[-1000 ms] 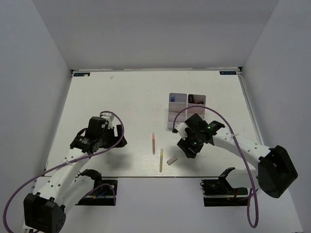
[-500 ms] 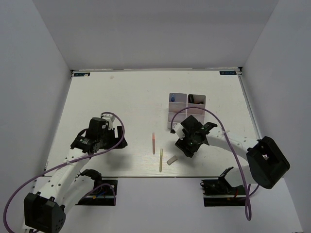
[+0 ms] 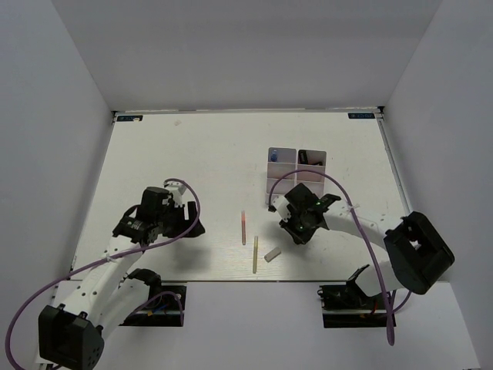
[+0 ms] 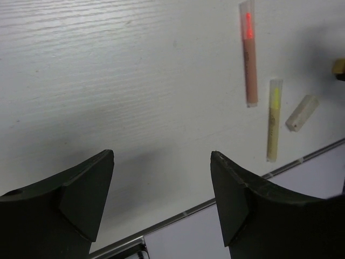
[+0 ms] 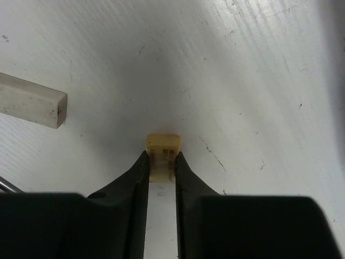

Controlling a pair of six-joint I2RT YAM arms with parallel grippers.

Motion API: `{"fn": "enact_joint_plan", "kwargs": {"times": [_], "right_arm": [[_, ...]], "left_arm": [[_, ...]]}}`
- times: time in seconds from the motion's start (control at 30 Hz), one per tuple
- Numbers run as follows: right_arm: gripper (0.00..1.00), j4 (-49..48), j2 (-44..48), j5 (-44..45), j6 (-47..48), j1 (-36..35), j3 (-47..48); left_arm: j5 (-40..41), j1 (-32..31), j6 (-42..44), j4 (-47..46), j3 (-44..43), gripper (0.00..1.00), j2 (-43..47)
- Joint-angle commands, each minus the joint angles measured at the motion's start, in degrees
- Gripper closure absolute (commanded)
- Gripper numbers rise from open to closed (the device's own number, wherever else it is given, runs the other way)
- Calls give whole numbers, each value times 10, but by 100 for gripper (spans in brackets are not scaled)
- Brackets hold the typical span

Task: Sort the stationery into containers
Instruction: Grab a piece of stationery with the right arm

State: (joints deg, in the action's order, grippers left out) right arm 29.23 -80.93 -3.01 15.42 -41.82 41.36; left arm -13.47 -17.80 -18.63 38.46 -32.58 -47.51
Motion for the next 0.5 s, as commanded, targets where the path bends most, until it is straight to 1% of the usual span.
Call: {"fn": "enact_joint_plan", "kwargs": {"times": [0.0, 0.07, 0.17, 0.27, 0.3, 0.37, 0.4, 0.47], "right_arm": [[100, 13, 22, -29, 7, -3, 4], [100, 35, 63, -26, 30, -4, 21], [100, 47, 125, -10, 58, -3, 49], [100, 57, 154, 27, 88, -2, 85], [100, 53, 154, 81, 103, -2, 91], [100, 39, 154, 113, 112, -1, 101], [100, 22, 153, 172, 128, 0, 101], [100, -1, 142, 207, 138, 1, 106]], "left_arm": [[-80, -10, 20, -29, 6, 18, 6], [-77, -24, 27, -25, 6, 20, 2], [-74, -28, 28, -24, 5, 20, -7], [-77, -29, 30, -22, 2, 20, -11], [-77, -29, 30, -22, 3, 20, -14], [-78, -28, 30, -22, 3, 20, -15], [-78, -29, 32, -22, 3, 20, -13], [-80, -28, 32, -24, 5, 20, -14]]}}
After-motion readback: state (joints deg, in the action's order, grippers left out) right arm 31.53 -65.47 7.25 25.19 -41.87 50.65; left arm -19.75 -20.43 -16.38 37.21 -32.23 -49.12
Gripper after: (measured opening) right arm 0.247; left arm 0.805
